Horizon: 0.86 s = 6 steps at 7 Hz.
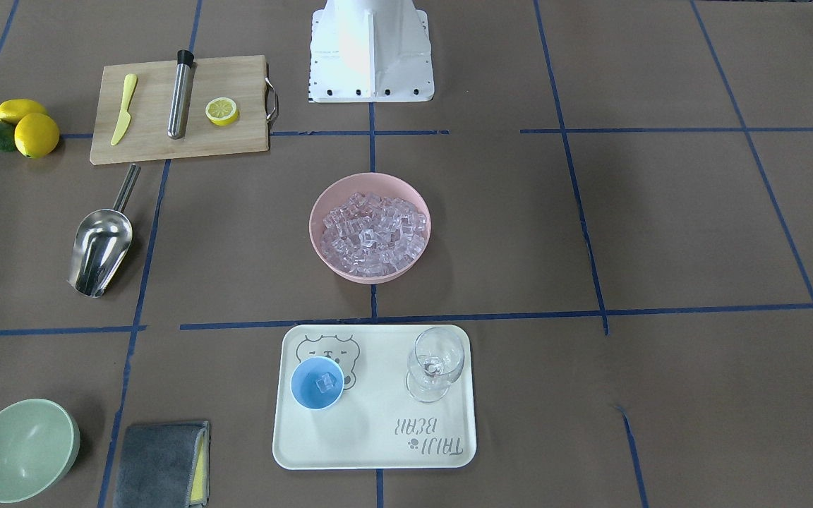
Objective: Put ice in cup with scoop
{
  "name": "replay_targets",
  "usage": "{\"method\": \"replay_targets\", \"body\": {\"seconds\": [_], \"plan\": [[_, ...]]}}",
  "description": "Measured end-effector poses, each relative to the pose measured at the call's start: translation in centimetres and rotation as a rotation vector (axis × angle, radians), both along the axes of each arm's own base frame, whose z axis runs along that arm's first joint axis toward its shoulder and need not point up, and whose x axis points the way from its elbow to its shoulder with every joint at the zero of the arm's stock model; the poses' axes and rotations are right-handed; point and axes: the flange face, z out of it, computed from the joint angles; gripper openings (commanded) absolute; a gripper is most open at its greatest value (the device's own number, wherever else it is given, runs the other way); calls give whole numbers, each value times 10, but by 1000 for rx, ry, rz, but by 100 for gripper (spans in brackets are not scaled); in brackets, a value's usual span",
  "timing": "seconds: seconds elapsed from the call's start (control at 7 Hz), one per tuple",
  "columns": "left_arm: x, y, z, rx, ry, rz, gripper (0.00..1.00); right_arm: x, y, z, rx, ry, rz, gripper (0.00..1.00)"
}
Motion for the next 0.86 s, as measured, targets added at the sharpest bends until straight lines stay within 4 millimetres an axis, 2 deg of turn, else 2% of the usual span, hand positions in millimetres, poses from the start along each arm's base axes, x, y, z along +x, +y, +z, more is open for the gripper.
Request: {"method": "replay_targets", "body": {"seconds": [0.43,0.86], "plan": [[1,-3,33,52,0,1,100,-1,1,0,0,1,-1,100],[1,-1,52,45,-1,2,100,-10,0,2,-4,1,-17,100]]}}
